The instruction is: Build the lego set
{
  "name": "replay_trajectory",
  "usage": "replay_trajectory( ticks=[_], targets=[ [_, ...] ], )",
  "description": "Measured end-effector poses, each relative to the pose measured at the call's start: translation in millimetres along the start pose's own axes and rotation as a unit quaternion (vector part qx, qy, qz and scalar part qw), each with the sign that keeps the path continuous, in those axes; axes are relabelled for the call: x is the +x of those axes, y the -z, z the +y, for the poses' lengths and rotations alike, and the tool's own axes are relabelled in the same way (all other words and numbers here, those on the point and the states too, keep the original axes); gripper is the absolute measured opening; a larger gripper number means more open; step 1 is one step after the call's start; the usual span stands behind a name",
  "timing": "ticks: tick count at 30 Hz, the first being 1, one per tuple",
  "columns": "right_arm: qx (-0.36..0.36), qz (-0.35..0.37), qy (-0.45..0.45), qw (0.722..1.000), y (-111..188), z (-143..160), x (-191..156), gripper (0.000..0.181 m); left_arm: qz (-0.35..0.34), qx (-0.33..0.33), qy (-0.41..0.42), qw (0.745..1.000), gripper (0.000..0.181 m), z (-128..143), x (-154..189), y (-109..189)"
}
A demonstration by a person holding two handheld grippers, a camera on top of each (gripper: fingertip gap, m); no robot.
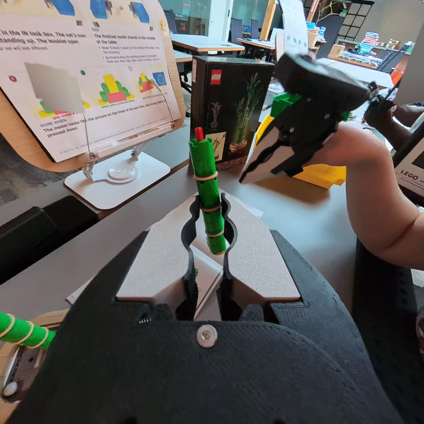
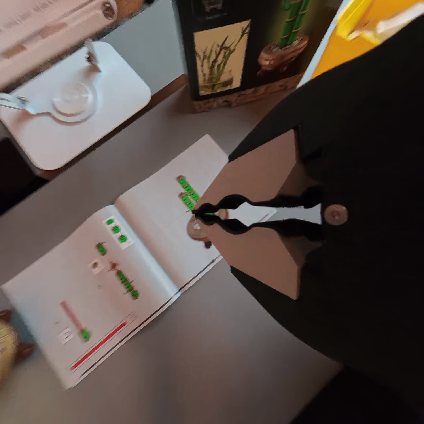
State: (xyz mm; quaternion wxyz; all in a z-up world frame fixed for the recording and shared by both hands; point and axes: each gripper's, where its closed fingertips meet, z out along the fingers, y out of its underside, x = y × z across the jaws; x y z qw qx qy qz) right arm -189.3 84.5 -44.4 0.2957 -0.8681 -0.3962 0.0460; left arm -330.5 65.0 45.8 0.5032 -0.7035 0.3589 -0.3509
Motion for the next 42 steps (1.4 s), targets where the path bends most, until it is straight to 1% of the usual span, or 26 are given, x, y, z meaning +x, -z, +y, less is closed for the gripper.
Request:
replay_trajectory(
  ticks=[1,2,4,7,9,11,13,15,17,21,25,29,33,34,37,39,42],
  targets=[
    [0.043,-0.026,-0.013,0.999,3.9,-14.6,-7.3,0.000,0.002,-0.006,0.000,1.000,0.016,2.5,-0.7,-3.1],
    [0.088,-0.063,-0.027,0.994,9.9,-29.9,-17.5,0.000,-0.002,-0.011,0.000,1.000,0.016,5.1,-3.4,-5.9],
    [0.172,-0.135,-0.053,0.974,26.6,-57.1,-34.4,0.004,-0.005,-0.016,0.006,1.000,0.016,10.8,-7.9,-10.6],
    [0.255,-0.192,-0.055,0.946,48.3,-78.5,-43.4,0.014,0.009,-0.011,0.025,1.000,0.016,13.9,-8.1,-14.8],
    [0.288,-0.183,-0.052,0.939,54.2,-84.2,-37.7,0.017,0.016,-0.007,0.028,0.999,0.016,13.6,-7.7,-14.6],
    [0.317,-0.202,-0.056,0.925,63.3,-90.8,-40.0,0.017,0.017,0.000,0.026,1.000,0.016,11.9,-8.5,-12.7],
    [0.360,-0.250,-0.074,0.896,79.8,-99.7,-47.6,0.019,0.022,0.004,0.032,0.999,0.016,10.6,-8.3,-10.2],
    [0.381,-0.314,-0.085,0.866,93.1,-103.5,-58.0,0.019,0.041,0.015,0.048,0.998,0.016,7.5,-5.1,-8.1],
    [0.382,-0.346,-0.096,0.852,96.5,-103.6,-60.8,0.020,0.072,0.034,0.074,0.994,0.016,1.3,0.1,-5.9],
    [0.399,-0.335,-0.084,0.850,100.0,-105.7,-60.9,0.018,0.117,0.059,0.115,0.985,0.016,-7.0,7.6,-0.1],
    [0.414,-0.329,-0.064,0.846,108.7,-106.5,-64.3,0.019,0.133,0.066,0.123,0.981,0.016,-10.2,11.2,2.8],
    [0.409,-0.331,-0.067,0.848,103.7,-105.0,-61.7,0.019,0.146,0.060,0.135,0.978,0.016,-8.2,13.8,1.5],
    [0.417,-0.326,-0.067,0.846,103.2,-105.4,-58.3,0.019,0.126,0.047,0.122,0.983,0.016,-4.5,10.7,-0.8],
    [0.429,-0.319,-0.061,0.843,106.8,-106.7,-56.8,0.019,0.114,0.040,0.112,0.986,0.016,-2.5,8.4,-1.0],
    [0.499,-0.273,-0.038,0.821,127.5,-112.7,-48.3,0.016,0.061,0.009,0.075,0.995,0.016,7.2,-4.1,-0.7],
    [0.516,-0.244,-0.029,0.820,134.5,-112.2,-42.0,0.016,0.035,-0.002,0.055,0.998,0.016,10.3,-10.5,0.3],
    [0.549,-0.226,-0.027,0.804,148.2,-111.6,-34.0,0.015,0.031,-0.004,0.044,0.999,0.016,10.6,-10.1,-0.8]
  ],
)
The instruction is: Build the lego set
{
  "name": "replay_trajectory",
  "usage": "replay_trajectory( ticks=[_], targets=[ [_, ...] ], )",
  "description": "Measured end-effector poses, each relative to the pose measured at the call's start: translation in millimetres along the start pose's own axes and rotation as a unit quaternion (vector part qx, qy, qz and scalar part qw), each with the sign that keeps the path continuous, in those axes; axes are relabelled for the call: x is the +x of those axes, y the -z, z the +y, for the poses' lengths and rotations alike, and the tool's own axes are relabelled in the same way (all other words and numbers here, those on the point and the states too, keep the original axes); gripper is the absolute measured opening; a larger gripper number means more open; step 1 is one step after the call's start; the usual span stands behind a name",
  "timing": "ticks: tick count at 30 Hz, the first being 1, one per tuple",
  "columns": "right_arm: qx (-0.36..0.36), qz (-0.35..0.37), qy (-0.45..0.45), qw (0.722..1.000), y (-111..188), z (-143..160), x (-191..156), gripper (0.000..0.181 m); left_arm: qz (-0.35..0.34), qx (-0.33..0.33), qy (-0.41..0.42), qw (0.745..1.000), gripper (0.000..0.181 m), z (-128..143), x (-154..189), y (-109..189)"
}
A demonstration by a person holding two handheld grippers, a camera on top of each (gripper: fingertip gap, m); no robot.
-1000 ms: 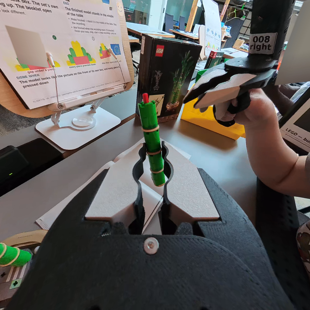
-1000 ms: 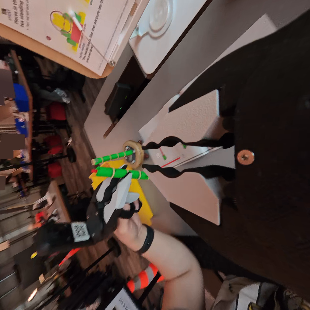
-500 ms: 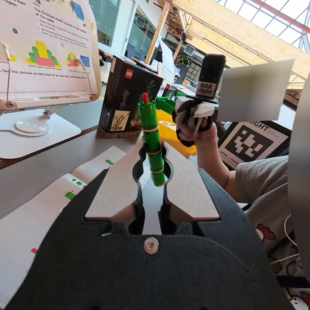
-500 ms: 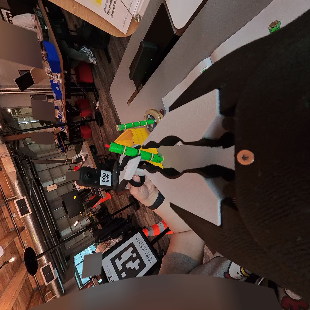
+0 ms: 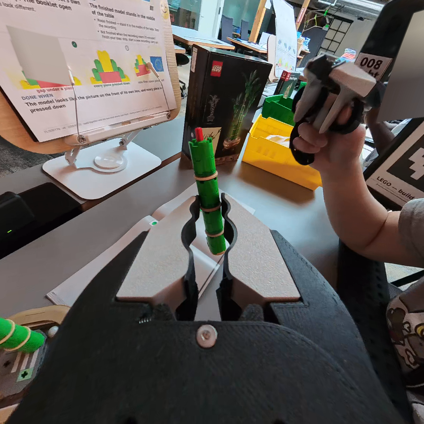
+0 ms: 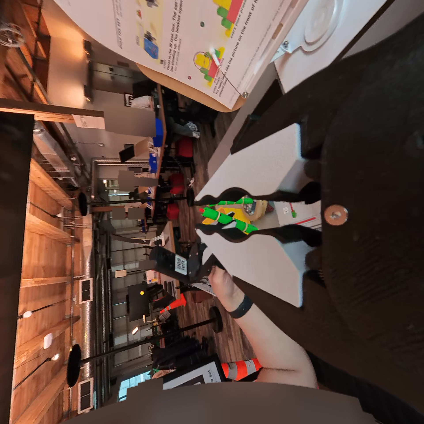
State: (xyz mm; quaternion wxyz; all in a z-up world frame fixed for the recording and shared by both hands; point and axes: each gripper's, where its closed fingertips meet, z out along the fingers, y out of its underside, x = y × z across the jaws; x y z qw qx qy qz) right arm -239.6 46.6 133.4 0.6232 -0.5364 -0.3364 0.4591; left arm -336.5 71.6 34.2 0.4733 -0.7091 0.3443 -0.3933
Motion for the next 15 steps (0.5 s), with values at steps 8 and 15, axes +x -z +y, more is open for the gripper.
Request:
replay_trajectory(
  ticks=[8,15],
  targets=[
    [0.133,0.043,0.055,0.989,31.2,-44.5,4.7,0.004,0.042,0.031,0.034,0.998,0.016,-5.8,4.2,0.8],
    [0.129,0.059,0.064,0.988,29.4,-40.0,9.6,0.004,0.030,0.022,0.008,0.999,0.016,-4.3,3.9,1.3]
  ],
)
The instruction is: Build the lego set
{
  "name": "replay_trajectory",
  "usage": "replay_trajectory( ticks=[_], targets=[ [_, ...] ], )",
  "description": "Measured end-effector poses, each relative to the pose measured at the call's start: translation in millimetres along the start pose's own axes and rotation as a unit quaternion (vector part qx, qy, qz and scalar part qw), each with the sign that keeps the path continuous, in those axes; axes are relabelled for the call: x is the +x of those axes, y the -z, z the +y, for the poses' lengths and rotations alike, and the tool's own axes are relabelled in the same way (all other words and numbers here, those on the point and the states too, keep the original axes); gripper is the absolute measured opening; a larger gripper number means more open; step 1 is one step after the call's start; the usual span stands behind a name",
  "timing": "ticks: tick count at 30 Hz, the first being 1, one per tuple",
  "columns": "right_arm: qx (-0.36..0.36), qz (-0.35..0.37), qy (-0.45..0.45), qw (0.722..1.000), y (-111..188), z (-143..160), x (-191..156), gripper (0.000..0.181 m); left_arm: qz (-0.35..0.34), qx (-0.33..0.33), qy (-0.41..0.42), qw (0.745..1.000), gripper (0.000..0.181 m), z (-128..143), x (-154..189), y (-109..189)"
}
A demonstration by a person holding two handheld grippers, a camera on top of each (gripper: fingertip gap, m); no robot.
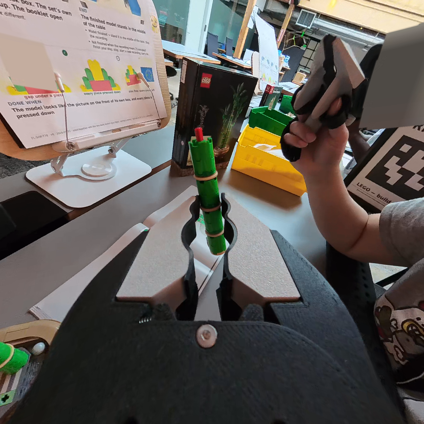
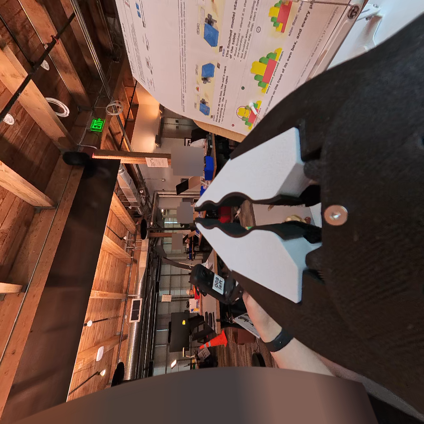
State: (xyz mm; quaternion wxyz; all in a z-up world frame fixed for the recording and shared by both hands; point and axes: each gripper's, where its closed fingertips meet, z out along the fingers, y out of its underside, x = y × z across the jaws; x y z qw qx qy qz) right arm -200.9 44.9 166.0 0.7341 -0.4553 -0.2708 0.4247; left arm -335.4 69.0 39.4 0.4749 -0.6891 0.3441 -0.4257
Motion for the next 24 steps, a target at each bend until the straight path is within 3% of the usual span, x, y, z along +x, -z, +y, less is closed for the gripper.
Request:
replay_trajectory(
  ticks=[24],
  targets=[
    [-0.064,-0.001,0.053,0.996,-9.9,21.1,-9.2,0.005,0.010,-0.008,-0.005,1.000,0.016,1.9,5.3,-1.8]
  ],
)
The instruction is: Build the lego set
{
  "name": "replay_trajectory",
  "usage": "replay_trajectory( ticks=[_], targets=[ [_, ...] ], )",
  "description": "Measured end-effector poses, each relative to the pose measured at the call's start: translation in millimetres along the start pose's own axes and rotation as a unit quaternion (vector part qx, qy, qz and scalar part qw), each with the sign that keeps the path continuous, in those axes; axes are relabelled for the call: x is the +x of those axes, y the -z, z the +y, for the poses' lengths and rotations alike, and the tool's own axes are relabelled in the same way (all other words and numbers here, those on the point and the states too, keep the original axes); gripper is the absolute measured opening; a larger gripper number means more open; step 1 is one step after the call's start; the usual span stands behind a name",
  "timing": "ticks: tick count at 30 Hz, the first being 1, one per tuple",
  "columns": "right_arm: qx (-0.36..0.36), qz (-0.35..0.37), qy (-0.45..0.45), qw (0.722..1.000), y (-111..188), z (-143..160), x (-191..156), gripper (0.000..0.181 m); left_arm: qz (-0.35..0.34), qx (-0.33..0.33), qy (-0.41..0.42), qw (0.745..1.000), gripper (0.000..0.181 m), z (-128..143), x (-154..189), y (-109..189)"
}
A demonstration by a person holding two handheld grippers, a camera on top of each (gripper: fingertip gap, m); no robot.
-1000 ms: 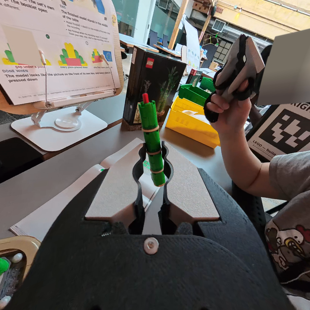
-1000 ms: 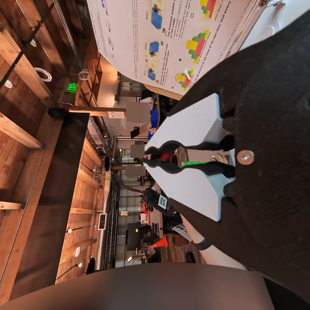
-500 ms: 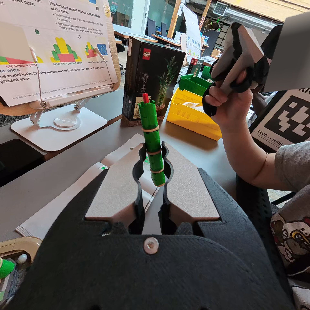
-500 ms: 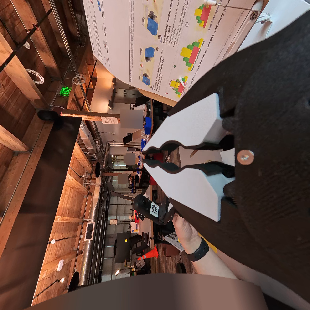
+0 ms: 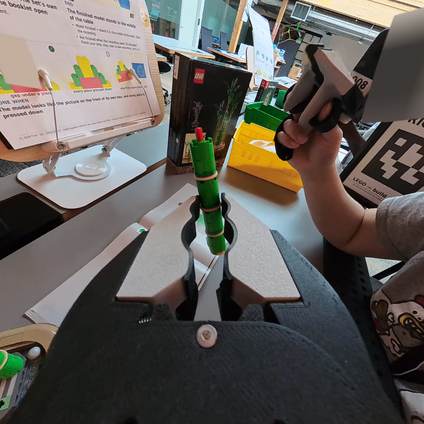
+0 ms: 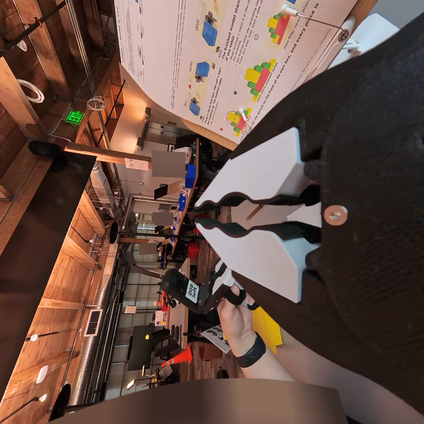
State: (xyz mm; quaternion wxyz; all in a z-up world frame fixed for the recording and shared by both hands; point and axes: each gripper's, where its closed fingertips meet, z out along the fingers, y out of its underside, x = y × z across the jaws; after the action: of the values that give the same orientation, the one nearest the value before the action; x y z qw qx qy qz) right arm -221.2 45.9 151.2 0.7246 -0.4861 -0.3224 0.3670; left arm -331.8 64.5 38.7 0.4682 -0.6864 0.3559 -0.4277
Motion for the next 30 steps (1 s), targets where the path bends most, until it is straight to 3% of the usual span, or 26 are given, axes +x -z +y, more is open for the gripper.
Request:
replay_trajectory(
  ticks=[15,30],
  targets=[
    [-0.070,-0.028,0.020,0.997,-10.7,23.3,-12.3,0.006,0.005,-0.012,0.011,1.000,0.016,8.9,-3.4,-8.9],
    [-0.147,-0.012,0.081,0.986,-16.6,51.9,-11.8,0.009,0.007,-0.018,0.006,1.000,0.016,9.7,-0.1,-11.0]
  ],
)
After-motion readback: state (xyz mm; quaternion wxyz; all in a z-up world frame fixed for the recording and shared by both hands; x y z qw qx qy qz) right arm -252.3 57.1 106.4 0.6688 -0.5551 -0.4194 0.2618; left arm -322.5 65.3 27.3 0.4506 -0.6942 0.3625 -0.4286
